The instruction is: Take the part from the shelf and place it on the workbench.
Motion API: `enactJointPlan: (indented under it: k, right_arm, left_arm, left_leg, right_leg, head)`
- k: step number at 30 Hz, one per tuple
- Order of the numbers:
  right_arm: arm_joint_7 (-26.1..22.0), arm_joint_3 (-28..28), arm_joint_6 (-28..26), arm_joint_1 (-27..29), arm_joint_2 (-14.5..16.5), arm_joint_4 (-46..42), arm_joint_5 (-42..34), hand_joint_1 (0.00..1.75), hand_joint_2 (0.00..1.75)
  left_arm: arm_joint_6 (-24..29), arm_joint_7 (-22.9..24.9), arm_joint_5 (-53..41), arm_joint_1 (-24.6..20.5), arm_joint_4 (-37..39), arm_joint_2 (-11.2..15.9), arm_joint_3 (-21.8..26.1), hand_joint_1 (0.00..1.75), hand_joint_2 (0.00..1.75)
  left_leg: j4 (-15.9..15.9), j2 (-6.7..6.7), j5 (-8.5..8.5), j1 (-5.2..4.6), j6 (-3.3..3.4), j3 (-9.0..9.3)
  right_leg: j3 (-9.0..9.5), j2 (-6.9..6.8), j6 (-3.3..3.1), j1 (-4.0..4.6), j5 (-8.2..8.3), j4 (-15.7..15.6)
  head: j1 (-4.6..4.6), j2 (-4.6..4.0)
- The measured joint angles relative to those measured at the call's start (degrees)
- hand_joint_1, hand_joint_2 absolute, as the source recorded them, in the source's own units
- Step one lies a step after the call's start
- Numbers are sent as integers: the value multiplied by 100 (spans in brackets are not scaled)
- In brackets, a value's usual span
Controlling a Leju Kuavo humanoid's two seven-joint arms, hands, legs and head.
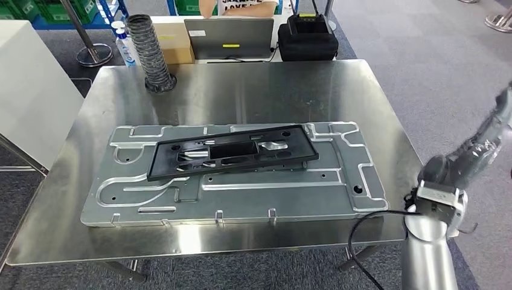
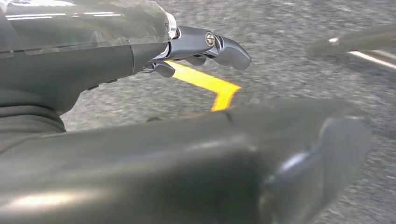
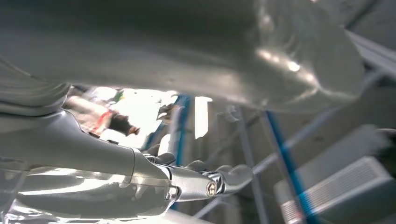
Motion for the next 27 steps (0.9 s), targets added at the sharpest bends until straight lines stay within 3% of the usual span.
enactJointPlan:
  k: [3, 4, 5, 6, 8, 10, 11, 13, 14, 16, 18, 19, 20, 21, 23, 25, 27]
  right_arm:
    - [-83, -266, -15, 670, 4, -17, -7, 0, 0]
    - [-91, -341, -24, 882, 12, -16, -5, 0, 0]
    - [-89, -425, -31, 1088, 28, -7, 6, 0, 0]
    - [-75, -503, -34, 1250, 48, 9, 31, 0, 0]
    - [-16, -659, -33, 1492, 92, 67, 110, 0, 0]
    - [52, -807, -25, 1643, 133, 193, 224, 0, 0]
    - [73, -889, -16, 1698, 162, 297, 296, 0, 0]
    - [90, -1067, 8, 1792, 228, 558, 447, 0, 0]
    - [89, -1169, 30, 1830, 267, 704, 534, 0, 0]
    - [93, -1388, 105, 1875, 334, 988, 718, 0, 0]
    - [94, -1666, 219, 1881, 417, 1360, 931, 0, 0]
    - [72, -1833, 264, 1880, 465, 1587, 1028, 0, 0]
    - [38, -2013, 294, 1877, 516, 1819, 1124, 0, 0]
    - [-1, -2195, 304, 1861, 556, 2061, 1220, 0, 0]
    - [-53, -2522, 292, 1805, 609, 2508, 1405, 0, 0]
    - [-79, -2812, 236, 1719, 637, 2946, 1627, 0, 0]
    - [-94, -3120, 76, 1623, 645, 3469, 1941, 0, 0]
  left_arm:
    - [19, -5, 35, 7, 0, -18, 21, 0, 0]
    - [19, -10, 40, 6, 0, -20, 29, 0, 0]
    - [18, -13, 42, 8, 0, -22, 41, 0, 0]
    - [16, -13, 43, 11, 0, -27, 53, 0, 0]
    - [11, -13, 42, 7, 0, -36, 70, 0, 0]
    - [4, -11, 30, -4, 0, -48, 83, 0, 0]
    - [2, -10, 16, -7, 0, -57, 87, 0, 0]
    - [-2, -1, -24, -2, 0, -91, 93, 0, 0]
    - [-2, 6, -49, -2, 0, -111, 93, 0, 0]
    - [-7, 29, -100, -1, 0, -145, 93, 0, 0]
    - [-13, 60, -157, 1, 0, -157, 92, 0, 0]
    - [-15, 73, -181, 3, 0, -165, 91, 0, 0]
    - [-17, 82, -203, 8, 0, -171, 91, 0, 0]
    - [-23, 89, -222, 16, 0, -177, 90, 0, 0]
    - [-40, 91, -252, 29, 0, -190, 87, 0, 0]
    - [-55, 83, -279, 28, 0, -203, 84, 0, 0]
    - [-60, 59, -300, 27, 0, -214, 83, 0, 0]
  left_leg:
    - [905, 17, -793, 13, -57, -194]
    - [1185, 18, -917, 17, -75, -210]
    - [1321, 19, -911, 18, -91, -148]
    - [1236, 19, -789, 18, -98, 6]
    - [569, 18, -546, 18, -87, 535]
    - [-135, 10, -567, -9, -24, 988]
    - [-309, 6, -616, -26, 10, 1077]
    - [-382, 12, -558, -30, 90, 1067]
    - [-407, 23, -509, -19, 129, 1035]
    - [-439, 52, -385, 3, 215, 939]
    - [-431, 67, -282, -6, 248, 806]
    - [-423, 68, -236, -8, 243, 736]
    - [-411, 67, -195, -10, 237, 668]
    - [-394, 66, -163, -9, 227, 607]
    - [-351, 66, -121, -8, 196, 515]
    - [-322, 72, -78, -15, 140, 458]
    - [-331, 75, -12, -11, 63, 436]
  right_leg:
    - [-185, -21, -33, -20, 176, -37]
    - [-253, -29, -29, -19, 220, -27]
    - [-333, -34, -21, -21, 267, -9]
    - [-413, -36, -9, -26, 309, 17]
    - [-568, -26, 28, -38, 378, 89]
    - [-654, -20, 84, -38, 441, 142]
    - [-668, -19, 115, -39, 480, 148]
    - [-682, -5, 182, -41, 558, 125]
    - [-715, 13, 218, -48, 517, 153]
    - [-852, 46, 289, -67, 153, 476]
    - [-1057, 54, 353, -93, -377, 1205]
    - [-1120, 54, 375, -105, -524, 1536]
    - [-1109, 53, 390, -117, -556, 1714]
    - [-979, 53, 395, -126, -472, 1650]
    - [-449, 54, 378, -138, -211, 937]
    - [14, 66, 322, -109, -126, 198]
    - [121, 77, 252, -62, -131, -17]
  head:
    - [-1, 0]
    - [-1, 0]
    - [-1, 0]
    - [-1, 0]
    - [-2, 0]
    - [-1, 0]
    - [-1, 0]
    - [0, 0]
    - [0, 0]
    - [1, 0]
    - [0, 0]
    - [0, 0]
    - [0, 0]
    - [0, 0]
    - [0, 0]
    - [0, 0]
    - [-1, 0]
